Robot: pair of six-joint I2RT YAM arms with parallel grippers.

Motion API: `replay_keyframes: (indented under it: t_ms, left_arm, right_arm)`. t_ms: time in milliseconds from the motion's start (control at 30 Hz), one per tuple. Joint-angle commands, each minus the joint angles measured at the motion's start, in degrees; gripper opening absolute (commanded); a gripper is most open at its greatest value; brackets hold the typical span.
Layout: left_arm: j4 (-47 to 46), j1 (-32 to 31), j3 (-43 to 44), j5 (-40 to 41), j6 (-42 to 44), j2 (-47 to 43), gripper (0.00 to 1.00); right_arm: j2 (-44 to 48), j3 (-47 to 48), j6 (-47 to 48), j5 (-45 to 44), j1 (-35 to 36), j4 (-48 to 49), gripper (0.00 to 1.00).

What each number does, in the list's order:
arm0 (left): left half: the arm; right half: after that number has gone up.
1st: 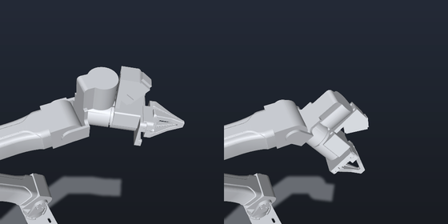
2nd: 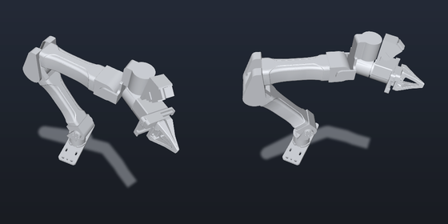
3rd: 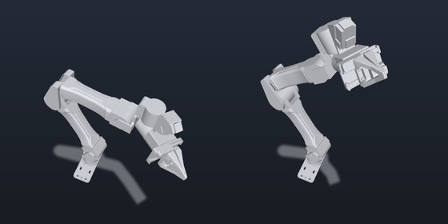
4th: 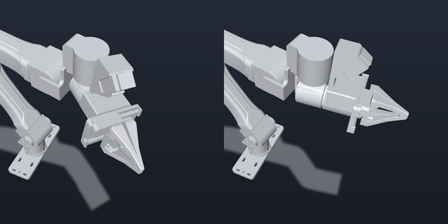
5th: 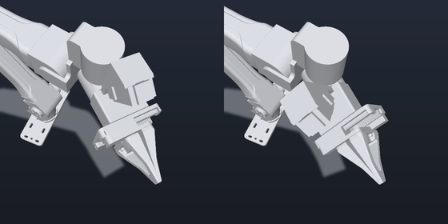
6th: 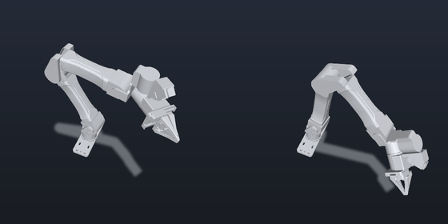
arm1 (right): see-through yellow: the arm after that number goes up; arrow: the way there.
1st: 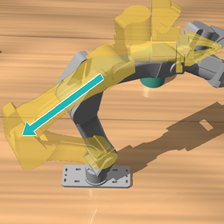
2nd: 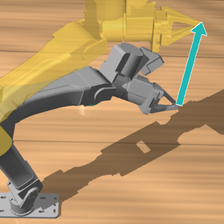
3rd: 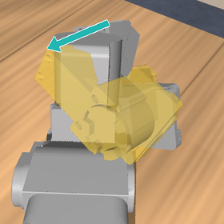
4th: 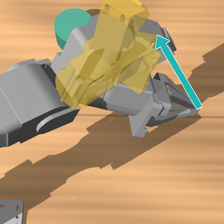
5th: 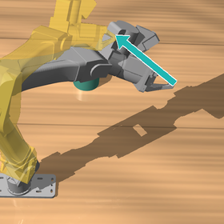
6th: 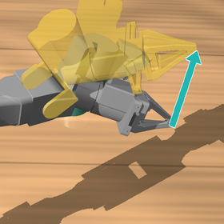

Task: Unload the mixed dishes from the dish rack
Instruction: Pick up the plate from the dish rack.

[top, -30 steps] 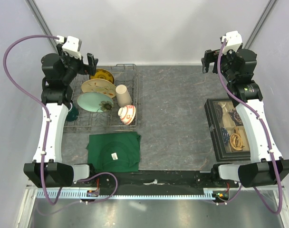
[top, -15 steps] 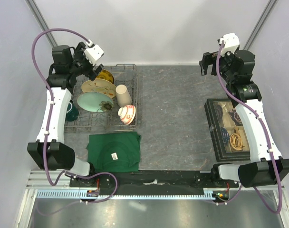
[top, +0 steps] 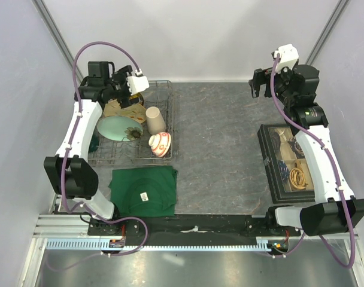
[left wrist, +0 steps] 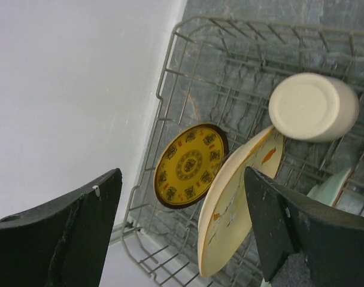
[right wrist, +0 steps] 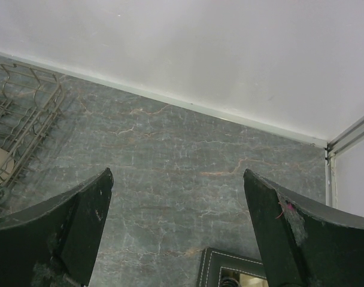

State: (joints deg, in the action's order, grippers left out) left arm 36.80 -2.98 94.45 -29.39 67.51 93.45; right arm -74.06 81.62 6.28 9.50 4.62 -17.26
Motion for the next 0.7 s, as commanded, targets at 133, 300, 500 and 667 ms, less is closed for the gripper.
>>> replay_keyframes:
  t_ms: [133,300,500,667]
  left_arm:
    - [7.93,-0.27,5.56,2.84,15.10,3.31,0.89]
    - [11.71,-0.36,6.97,4.25,19.32,5.42,0.88]
    - [14.53,-0.36,6.97,6.44,22.58,7.45,0.87]
    - [14.62,-0.36,7.32,7.94,23.90,9.12,0.86]
  right_arm:
    - [0.32,-0.50,0.57,1.58,-0.05,1.52,0.98]
    - [0.23,-0.59,0.22,2.19,-0.05,1.52,0.98]
    - [-0.12,-0.94,0.22,2.28,-0.05,1.61,0.98]
    - [-0.29,-1.29,0.05,2.63,-0.05,1.70,0.98]
